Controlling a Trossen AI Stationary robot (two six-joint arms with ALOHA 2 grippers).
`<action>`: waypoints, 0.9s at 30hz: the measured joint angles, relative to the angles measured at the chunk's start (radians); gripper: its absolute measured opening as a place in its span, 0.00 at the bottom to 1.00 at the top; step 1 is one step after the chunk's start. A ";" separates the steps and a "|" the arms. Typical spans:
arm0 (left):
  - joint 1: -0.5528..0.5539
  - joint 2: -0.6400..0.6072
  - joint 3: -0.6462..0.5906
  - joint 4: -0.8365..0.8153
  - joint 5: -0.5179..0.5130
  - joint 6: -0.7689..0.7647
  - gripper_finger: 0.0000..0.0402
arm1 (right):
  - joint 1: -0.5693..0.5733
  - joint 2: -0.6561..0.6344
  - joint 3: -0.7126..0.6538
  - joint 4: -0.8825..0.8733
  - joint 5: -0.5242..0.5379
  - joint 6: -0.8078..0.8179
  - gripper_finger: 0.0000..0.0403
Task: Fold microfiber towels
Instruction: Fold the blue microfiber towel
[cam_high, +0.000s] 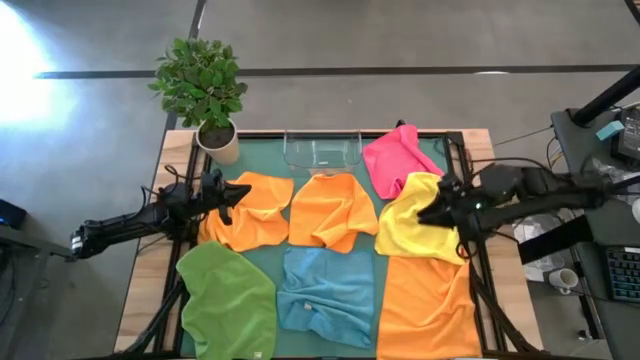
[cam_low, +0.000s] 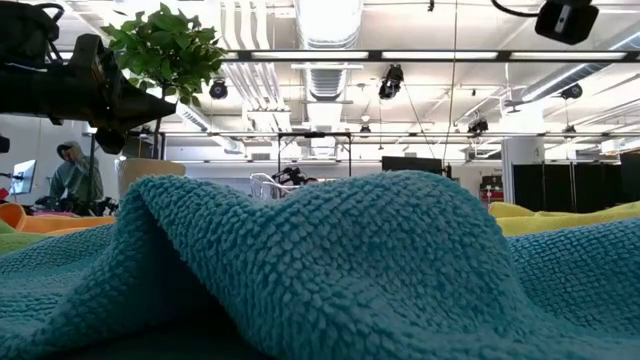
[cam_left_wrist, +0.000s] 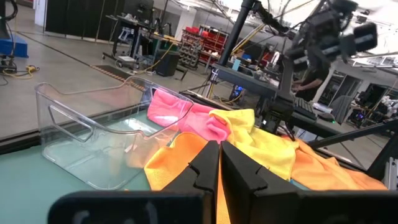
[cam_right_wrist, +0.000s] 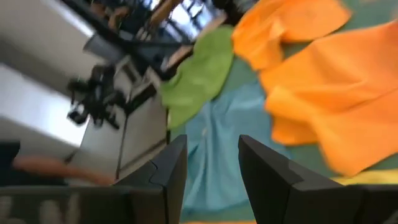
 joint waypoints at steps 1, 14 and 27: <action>0.000 0.000 0.000 0.000 0.000 0.000 0.00 | 0.041 0.020 0.001 0.000 0.022 0.006 0.33; 0.000 0.000 0.000 0.000 0.000 0.000 0.00 | 0.359 0.354 0.123 0.029 0.229 0.032 0.33; 0.000 0.000 0.000 0.000 0.000 0.000 0.00 | 0.434 0.731 0.397 -0.033 0.191 -0.024 0.33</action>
